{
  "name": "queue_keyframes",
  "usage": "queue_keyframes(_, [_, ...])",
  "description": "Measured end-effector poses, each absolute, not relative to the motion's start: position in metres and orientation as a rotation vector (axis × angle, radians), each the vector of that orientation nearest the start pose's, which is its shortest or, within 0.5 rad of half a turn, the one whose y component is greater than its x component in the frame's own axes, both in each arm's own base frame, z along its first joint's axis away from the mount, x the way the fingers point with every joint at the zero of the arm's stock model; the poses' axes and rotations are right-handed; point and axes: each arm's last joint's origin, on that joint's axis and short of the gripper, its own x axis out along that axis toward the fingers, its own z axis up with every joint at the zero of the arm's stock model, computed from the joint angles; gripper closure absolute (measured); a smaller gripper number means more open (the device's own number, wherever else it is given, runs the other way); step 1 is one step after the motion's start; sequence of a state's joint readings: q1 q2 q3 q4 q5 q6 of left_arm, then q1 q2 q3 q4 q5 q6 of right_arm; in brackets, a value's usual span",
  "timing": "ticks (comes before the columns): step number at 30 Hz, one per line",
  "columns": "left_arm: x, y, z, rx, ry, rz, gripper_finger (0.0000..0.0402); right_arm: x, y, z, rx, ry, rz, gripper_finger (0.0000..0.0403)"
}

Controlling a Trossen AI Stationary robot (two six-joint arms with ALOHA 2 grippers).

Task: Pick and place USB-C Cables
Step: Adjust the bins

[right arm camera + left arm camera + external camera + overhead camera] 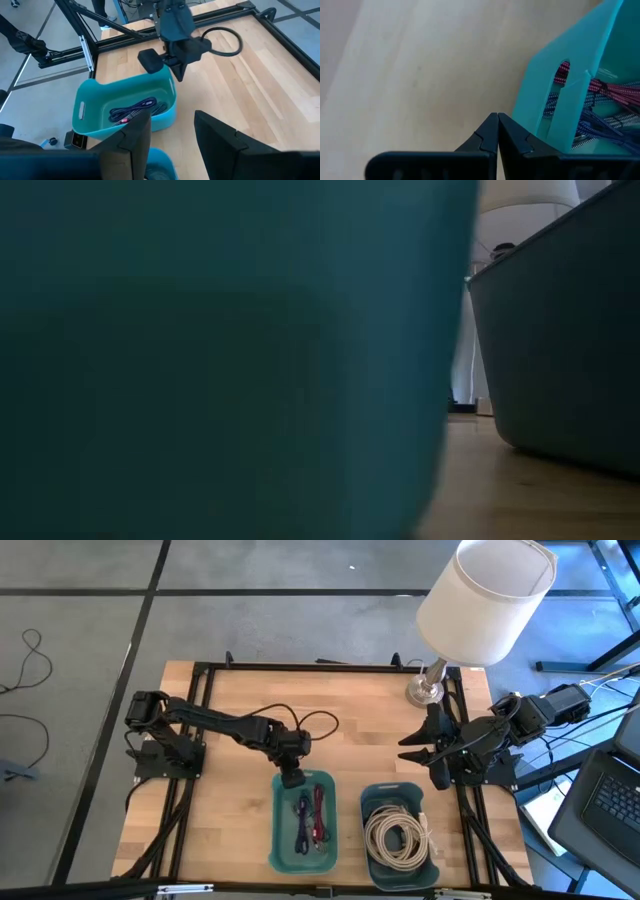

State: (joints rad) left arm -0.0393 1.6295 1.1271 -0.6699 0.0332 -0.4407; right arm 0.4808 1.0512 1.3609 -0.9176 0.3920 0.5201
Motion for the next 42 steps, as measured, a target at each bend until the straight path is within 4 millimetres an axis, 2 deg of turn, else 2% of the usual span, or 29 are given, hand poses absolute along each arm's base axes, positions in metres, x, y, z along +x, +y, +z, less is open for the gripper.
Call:
queue_keyframes(5, [0.315, -0.03, 0.213, -0.399, 1.17, 0.19, 0.04, 0.166, 0.074, 0.411, 0.25, 0.555, -0.058, 0.0249])
queue_keyframes(9, [0.304, -0.035, 0.218, -0.282, 1.19, 0.27, 0.04, 0.166, 0.073, 0.41, 0.229, 0.551, -0.093, 0.0249])
queue_keyframes(13, [0.281, -0.009, 0.237, -0.229, 1.208, 0.447, 0.04, 0.161, 0.063, 0.403, 0.164, 0.576, -0.281, 0.0249])
queue_keyframes(18, [0.247, 0.017, 0.28, -0.267, 1.05, 0.616, 0.04, 0.153, 0.045, 0.39, 0.259, 0.696, -0.494, 0.0249])
queue_keyframes(23, [0.208, 0.022, 0.317, -0.277, 0.83, 0.732, 0.04, 0.152, 0.038, 0.357, 0.351, 0.905, -0.555, 0.0249])
queue_keyframes(26, [0.188, 0.023, 0.332, -0.302, 0.731, 0.778, 0.0399, 0.154, 0.037, 0.323, 0.389, 1.061, -0.562, 0.0254])
queue_keyframes(29, [0.174, 0.021, 0.341, -0.322, 0.668, 0.795, 0.04, 0.151, 0.036, 0.29, 0.417, 1.2, -0.597, 0.0281])
queue_keyframes(34, [0.166, 0.019, 0.346, -0.328, 0.635, 0.781, 0.04, 0.146, 0.032, 0.254, 0.445, 1.324, -0.615, 0.0381])
queue_keyframes(35, [0.166, 0.019, 0.346, -0.328, 0.636, 0.781, 0.04, 0.146, 0.031, 0.249, 0.46, 1.332, -0.608, 0.0391])
queue_keyframes(42, [0.17, 0.019, 0.343, -0.319, 0.661, 0.784, 0.04, 0.154, 0.034, 0.223, 0.587, 1.307, -0.504, 0.0399])
